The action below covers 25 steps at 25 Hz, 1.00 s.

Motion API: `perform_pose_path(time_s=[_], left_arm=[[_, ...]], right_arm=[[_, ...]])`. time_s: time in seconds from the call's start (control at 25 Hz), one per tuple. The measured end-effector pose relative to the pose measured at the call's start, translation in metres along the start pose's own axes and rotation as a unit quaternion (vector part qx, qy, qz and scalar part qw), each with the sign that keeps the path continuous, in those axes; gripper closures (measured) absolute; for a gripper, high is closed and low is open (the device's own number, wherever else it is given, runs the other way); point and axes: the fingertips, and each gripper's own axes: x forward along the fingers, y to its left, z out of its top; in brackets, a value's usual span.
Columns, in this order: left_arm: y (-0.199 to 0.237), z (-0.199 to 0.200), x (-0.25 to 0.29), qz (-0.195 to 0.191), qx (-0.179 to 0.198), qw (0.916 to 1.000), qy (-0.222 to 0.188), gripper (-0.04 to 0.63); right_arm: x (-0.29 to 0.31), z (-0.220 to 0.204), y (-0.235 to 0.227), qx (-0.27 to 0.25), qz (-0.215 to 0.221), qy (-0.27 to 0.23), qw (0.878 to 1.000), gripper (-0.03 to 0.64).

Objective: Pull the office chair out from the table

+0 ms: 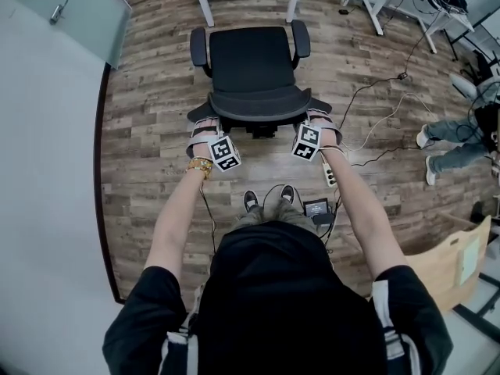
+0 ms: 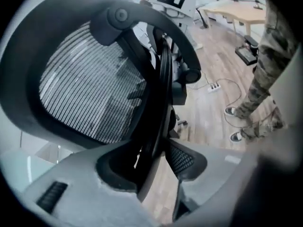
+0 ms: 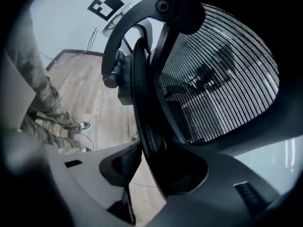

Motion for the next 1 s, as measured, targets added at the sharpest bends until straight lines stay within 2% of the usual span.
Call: perform_pose_path(time_s=[0.12,0.2,0.28,0.36,0.44,0.52,0.6,0.72,0.8,0.92,1.0], left_arm=[[0.008,0.006,-0.014,0.002,-0.057,0.9966,-0.06,0.383],[0.016,0.009,-0.028,0.016,-0.085,0.9924,-0.088,0.383],[0.021,0.012,-0.046,0.032,-0.123,0.9852,-0.115,0.388],[0.027,0.013,-0.068,0.047,-0.177,0.9732,-0.139,0.391],[0.031,0.016,-0.09,0.059,-0.234,0.9567,-0.162,0.401],[0.037,0.023,-0.113,0.071,-0.28,0.9389,-0.187,0.409],[0.046,0.033,-0.136,0.086,-0.321,0.9186,-0.213,0.411],[0.064,0.05,-0.166,0.111,-0.382,0.8826,-0.251,0.423],[0.081,0.062,-0.184,0.128,-0.406,0.8617,-0.275,0.43],[0.11,0.081,-0.209,0.152,-0.43,0.8344,-0.309,0.437],[0.126,0.092,-0.222,0.164,-0.437,0.821,-0.329,0.44]], right_arm=[[-0.011,0.008,-0.007,0.068,0.027,-0.037,0.997,0.459],[-0.025,0.012,-0.012,0.095,0.027,-0.064,0.993,0.457],[-0.042,0.016,-0.013,0.119,0.017,-0.094,0.988,0.482],[-0.062,0.022,-0.01,0.152,0.006,-0.131,0.98,0.486],[-0.084,0.033,-0.007,0.19,-0.002,-0.175,0.966,0.486],[-0.109,0.049,-0.008,0.229,-0.011,-0.223,0.947,0.486],[-0.134,0.067,-0.014,0.268,-0.025,-0.271,0.924,0.491],[-0.177,0.092,-0.03,0.318,-0.054,-0.344,0.882,0.506],[-0.201,0.107,-0.043,0.335,-0.073,-0.377,0.86,0.512],[-0.226,0.127,-0.059,0.331,-0.096,-0.407,0.846,0.517],[-0.24,0.14,-0.072,0.334,-0.112,-0.424,0.834,0.517]])
